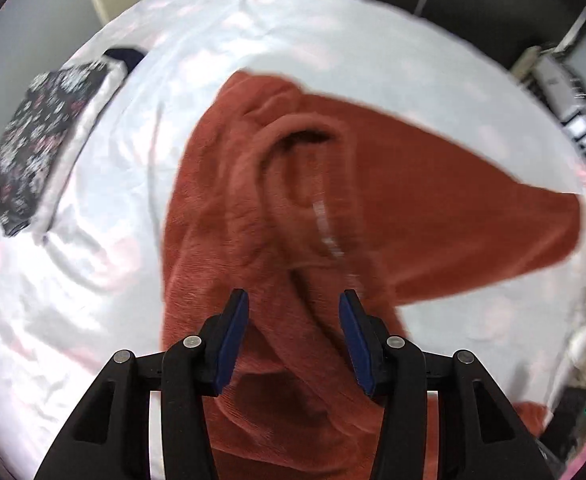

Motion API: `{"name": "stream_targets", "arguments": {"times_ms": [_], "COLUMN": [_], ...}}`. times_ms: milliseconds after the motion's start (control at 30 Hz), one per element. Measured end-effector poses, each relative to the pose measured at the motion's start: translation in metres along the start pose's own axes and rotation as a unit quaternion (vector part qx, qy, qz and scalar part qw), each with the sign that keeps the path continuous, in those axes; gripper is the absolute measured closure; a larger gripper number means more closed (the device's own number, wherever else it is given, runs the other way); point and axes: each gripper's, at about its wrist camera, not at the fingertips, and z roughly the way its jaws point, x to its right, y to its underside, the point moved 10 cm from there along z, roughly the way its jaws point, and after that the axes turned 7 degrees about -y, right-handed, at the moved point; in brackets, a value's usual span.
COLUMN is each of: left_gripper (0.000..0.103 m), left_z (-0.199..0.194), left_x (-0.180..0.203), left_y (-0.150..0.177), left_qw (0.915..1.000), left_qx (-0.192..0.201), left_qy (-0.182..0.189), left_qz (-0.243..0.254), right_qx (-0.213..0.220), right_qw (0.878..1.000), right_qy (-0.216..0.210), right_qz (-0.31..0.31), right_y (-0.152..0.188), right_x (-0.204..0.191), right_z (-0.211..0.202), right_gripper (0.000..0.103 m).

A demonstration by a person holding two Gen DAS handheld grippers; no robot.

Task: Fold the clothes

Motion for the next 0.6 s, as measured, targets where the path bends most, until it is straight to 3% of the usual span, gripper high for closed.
{"name": "stream_targets", "arguments": {"times_ms": [100, 233, 300, 367, 600], "left_gripper": [0.054, 0.054, 0.062, 0.079, 0.090], "left_z": [0.019, 0.037, 0.039, 0.041, -0.008], "left_x": [-0.013, -0.019, -0.021, -0.023, -0.015], "left_y": [0.000, -0.002, -0.001, 0.000, 0.010], "left_qw": [0.9991, 0.9981, 0.9983, 0.9981, 0.9997], "left_qx": [-0.030, -0.040, -0.038, -0.037, -0.003], "left_qy": [-0.023, -0.032, -0.016, 0.000, 0.019], "left_qz": [-0.022, -0.033, -0.041, -0.049, 0.017], "right_qx": [0.003, -0.006, -0.010, -0.010, -0.005], "right_qw": [1.000, 1.000, 1.000, 1.000, 1.000], "right_qy": [0.006, 0.004, 0.003, 0.003, -0.001], "right_qz": [-0.006, -0.005, -0.006, -0.004, 0.001], "right_y": [-0.004, -0.005, -0.004, -0.004, -0.002], "right_x": [0.002, 0.004, 0.004, 0.004, 0.003], "right_z": [0.001, 0.007, 0.009, 0.010, 0.007], "right_gripper": [0.070, 0.070, 0.070, 0.070, 0.070]}}
